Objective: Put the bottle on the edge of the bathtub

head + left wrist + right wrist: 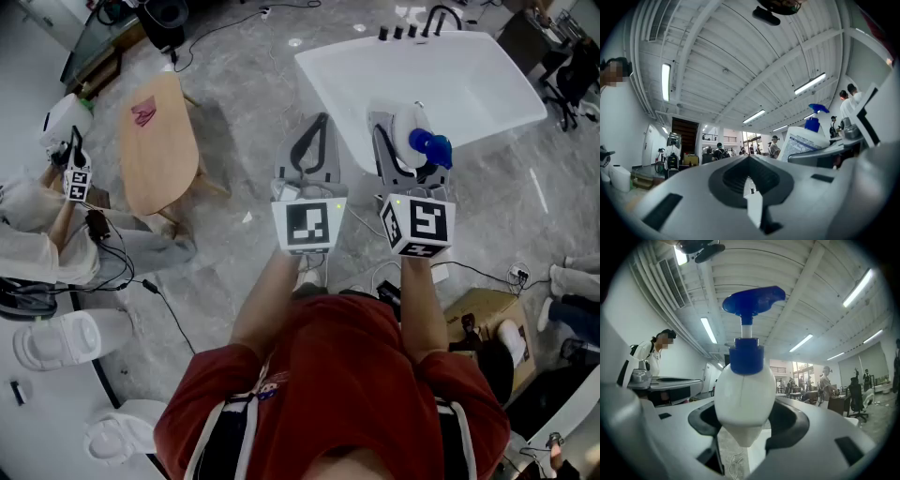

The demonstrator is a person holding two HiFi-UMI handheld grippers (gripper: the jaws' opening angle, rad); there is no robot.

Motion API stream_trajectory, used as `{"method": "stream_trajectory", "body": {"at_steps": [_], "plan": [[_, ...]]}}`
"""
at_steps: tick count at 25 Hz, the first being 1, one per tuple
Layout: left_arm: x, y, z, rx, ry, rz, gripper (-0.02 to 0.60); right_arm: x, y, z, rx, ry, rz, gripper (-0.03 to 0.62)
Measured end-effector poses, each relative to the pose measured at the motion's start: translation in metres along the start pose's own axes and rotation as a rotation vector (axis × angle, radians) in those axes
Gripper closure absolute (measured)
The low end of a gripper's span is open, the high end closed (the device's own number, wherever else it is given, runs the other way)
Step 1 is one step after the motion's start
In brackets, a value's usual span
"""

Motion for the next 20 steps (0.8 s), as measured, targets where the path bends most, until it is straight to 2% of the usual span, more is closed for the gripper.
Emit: {"method": "stream_trajectory", "body": {"at_steps": [13, 20], "plan": [[0.015, 0.008, -0.004, -0.01, -0.011, -0.03, 0.565, 0.014, 0.002, -0.004, 0.001, 0.012, -0.022, 0.327], [0.019, -0.014, -0.009, -0.045, -0.004, -0.061, 0.566, -0.006, -0.019, -0.013, 0.015, 0.023, -0.066, 0.326]]}}
Point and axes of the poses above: the fingertips, and each gripper's own axes: x forward along the fingers, y to its left, z out of its top, the point moved 6 cm from there along -x, backward along the fingers, and after that the axes turned 2 degrees about x, right-handed, at the moved point
